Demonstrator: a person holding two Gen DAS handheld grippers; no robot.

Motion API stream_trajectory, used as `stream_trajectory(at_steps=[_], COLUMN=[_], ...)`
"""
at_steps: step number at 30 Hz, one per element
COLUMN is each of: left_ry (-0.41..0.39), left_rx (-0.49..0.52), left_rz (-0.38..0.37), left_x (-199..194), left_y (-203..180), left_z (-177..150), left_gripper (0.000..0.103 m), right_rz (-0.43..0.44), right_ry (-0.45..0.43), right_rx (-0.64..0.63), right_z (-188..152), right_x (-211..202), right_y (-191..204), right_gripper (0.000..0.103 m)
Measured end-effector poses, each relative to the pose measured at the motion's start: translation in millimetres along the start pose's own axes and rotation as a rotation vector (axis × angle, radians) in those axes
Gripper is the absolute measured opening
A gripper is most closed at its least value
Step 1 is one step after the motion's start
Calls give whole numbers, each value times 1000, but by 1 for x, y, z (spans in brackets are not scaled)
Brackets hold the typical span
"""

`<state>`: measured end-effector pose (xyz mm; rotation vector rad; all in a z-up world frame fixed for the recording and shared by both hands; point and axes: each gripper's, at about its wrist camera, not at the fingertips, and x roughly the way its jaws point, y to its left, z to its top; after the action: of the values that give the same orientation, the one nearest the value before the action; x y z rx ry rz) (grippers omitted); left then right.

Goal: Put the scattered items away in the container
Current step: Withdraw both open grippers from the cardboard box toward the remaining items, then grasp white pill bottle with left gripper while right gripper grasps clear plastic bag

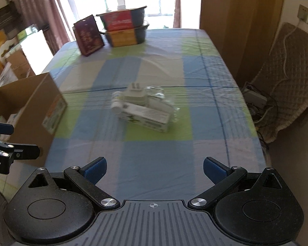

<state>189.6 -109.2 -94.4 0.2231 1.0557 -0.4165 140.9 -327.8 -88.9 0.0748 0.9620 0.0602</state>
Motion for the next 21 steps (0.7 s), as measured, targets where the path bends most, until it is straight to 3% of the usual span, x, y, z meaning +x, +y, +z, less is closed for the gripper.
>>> stream_trajectory(at_steps=[13, 18, 21], left_ry=[34, 33, 44], left_rx=[-59, -98, -115], left_rz=[-104, -127, -137], left_x=[78, 116, 135], left_y=[-12, -10, -9], left_z=[55, 82, 92], left_gripper=[80, 77, 70], right_rz=[-32, -36, -29], right_ry=[45, 32, 15], right_rx=[25, 31, 35], right_z=[23, 34, 41], right_x=[51, 65, 70], right_y=[-46, -57, -62], right_gripper=[103, 103, 103])
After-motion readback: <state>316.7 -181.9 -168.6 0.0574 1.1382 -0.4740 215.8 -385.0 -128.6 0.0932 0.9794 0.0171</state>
